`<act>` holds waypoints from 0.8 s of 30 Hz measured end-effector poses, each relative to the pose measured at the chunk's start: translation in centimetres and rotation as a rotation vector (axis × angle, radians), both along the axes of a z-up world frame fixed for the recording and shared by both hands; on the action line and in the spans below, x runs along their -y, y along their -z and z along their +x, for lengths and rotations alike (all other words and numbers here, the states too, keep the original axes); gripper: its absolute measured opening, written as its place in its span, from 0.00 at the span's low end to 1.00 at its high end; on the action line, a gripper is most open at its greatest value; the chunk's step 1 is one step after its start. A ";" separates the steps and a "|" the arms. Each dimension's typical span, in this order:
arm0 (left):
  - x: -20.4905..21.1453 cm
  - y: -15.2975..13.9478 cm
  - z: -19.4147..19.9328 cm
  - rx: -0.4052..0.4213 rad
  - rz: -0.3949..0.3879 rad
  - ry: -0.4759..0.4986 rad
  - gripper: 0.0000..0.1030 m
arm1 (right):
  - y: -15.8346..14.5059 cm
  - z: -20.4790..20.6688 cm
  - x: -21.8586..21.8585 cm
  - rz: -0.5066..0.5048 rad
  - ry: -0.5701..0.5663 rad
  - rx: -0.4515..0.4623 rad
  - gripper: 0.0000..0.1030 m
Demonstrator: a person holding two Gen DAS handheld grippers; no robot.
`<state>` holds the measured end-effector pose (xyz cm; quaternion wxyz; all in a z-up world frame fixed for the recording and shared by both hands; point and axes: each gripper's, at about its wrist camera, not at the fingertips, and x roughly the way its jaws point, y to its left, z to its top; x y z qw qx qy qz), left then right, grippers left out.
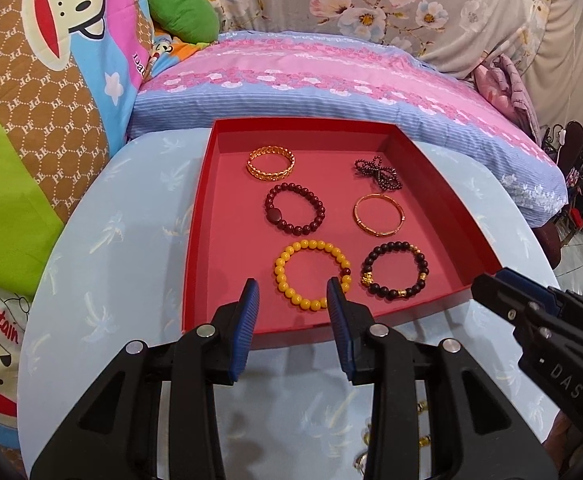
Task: Organize jewelry
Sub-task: 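Withdraw both tools toward the yellow bead bracelet with gold charms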
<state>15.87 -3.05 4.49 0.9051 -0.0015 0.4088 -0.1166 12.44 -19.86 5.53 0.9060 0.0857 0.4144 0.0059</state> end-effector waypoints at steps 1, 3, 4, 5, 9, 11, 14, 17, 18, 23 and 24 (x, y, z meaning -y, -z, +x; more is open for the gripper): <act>-0.1 -0.2 -0.4 0.004 -0.002 0.001 0.33 | 0.1 -0.7 0.1 -0.004 -0.002 -0.003 0.30; -0.4 -0.6 -1.3 0.011 -0.006 0.003 0.33 | 0.4 -1.8 0.1 -0.009 -0.005 -0.014 0.30; -0.5 -0.7 -1.8 0.013 -0.007 0.004 0.33 | 0.6 -2.3 0.2 -0.009 -0.008 -0.022 0.30; -0.6 -0.9 -2.3 0.015 -0.010 0.005 0.33 | 0.9 -2.9 0.3 -0.008 -0.008 -0.030 0.30; -0.9 -0.9 -4.2 0.012 -0.014 0.012 0.33 | 2.3 -5.0 0.3 -0.004 -0.009 -0.072 0.30; -1.0 -0.7 -5.1 0.005 -0.017 0.016 0.33 | 2.9 -5.6 0.2 0.000 -0.012 -0.089 0.30; -1.1 -0.2 -6.2 -0.010 -0.016 0.023 0.33 | 3.7 -6.3 -0.2 0.005 -0.020 -0.105 0.30; -1.1 0.3 -7.2 -0.029 -0.015 0.028 0.33 | 4.2 -6.6 -0.9 -0.005 -0.031 -0.104 0.30; -1.1 0.6 -7.5 -0.034 -0.013 0.030 0.33 | 4.4 -6.6 -1.1 -0.008 -0.033 -0.104 0.30; -1.5 1.4 -8.5 -0.058 -0.010 0.030 0.33 | 5.1 -5.9 -1.8 -0.029 -0.039 -0.111 0.30; -1.6 1.5 -8.7 -0.061 -0.010 0.030 0.33 | 5.3 -5.7 -1.9 -0.030 -0.038 -0.114 0.30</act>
